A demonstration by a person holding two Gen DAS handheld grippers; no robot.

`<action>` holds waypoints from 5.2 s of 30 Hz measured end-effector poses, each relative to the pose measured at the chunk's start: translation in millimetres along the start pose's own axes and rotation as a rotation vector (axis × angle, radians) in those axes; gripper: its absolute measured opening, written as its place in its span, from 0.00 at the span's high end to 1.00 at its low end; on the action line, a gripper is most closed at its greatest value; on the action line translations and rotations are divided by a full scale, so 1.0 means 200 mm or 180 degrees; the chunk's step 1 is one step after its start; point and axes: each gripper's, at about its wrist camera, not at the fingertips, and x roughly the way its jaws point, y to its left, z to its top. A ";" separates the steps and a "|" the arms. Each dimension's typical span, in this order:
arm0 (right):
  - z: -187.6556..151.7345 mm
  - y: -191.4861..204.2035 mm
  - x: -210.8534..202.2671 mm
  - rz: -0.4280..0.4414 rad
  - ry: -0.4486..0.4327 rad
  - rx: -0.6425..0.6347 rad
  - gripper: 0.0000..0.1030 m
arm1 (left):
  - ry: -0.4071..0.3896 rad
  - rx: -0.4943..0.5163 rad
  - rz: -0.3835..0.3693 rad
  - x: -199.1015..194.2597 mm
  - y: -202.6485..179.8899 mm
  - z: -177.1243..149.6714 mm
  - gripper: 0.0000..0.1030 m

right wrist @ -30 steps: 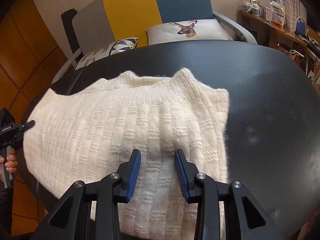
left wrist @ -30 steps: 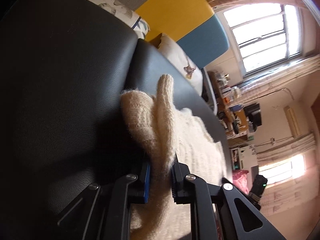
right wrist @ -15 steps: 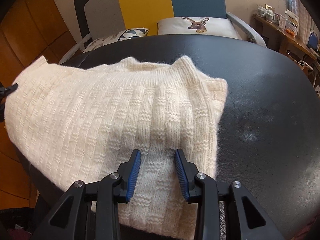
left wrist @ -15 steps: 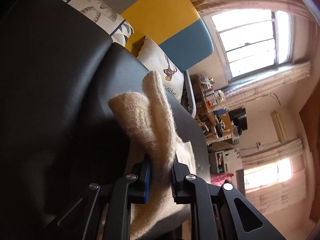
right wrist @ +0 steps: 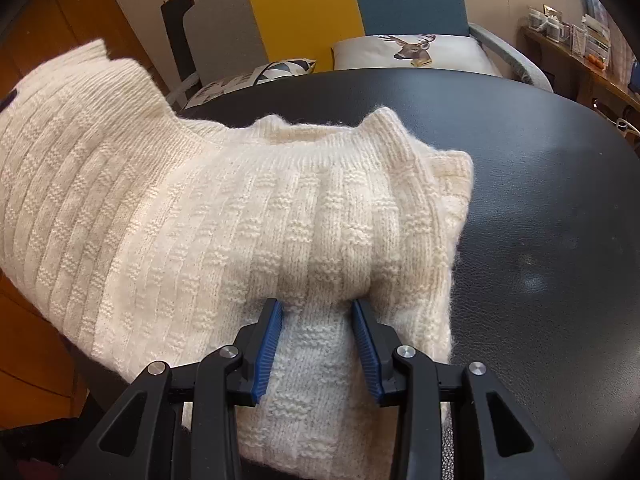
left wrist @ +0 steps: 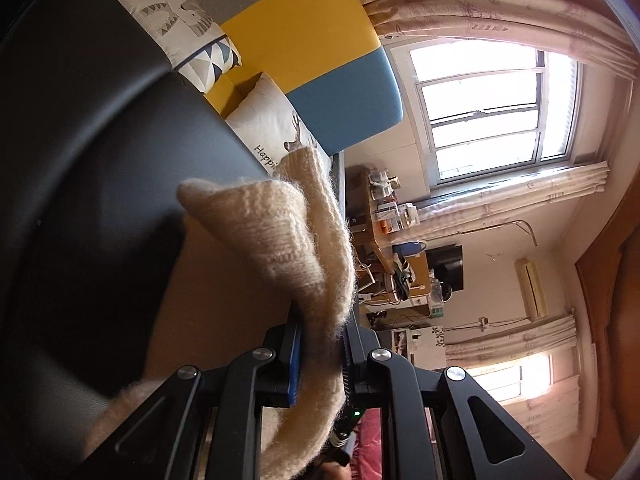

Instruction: Fold clothes

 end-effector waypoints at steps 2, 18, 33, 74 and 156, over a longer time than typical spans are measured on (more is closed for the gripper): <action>0.00 -0.01 0.00 0.0032 -0.0007 -0.0018 0.63 | 0.0000 -0.0011 0.0018 0.06 -0.04 -0.03 0.85; -0.02 -0.02 0.00 0.0238 -0.0169 0.0140 0.63 | 0.0363 -0.0110 0.0513 0.67 -0.19 -0.25 0.85; -0.07 -0.03 0.02 0.0600 -0.0308 0.0277 0.62 | 0.0625 -0.0010 0.1046 1.01 -0.19 -0.40 0.84; -0.30 -0.06 -0.09 0.1057 -0.0379 0.0350 0.66 | 0.1804 -0.0297 0.0662 1.33 -0.23 -0.46 0.68; -0.30 0.24 -0.06 0.0510 0.0323 0.0158 0.64 | 0.1063 0.4074 0.1601 0.53 0.33 -0.64 0.85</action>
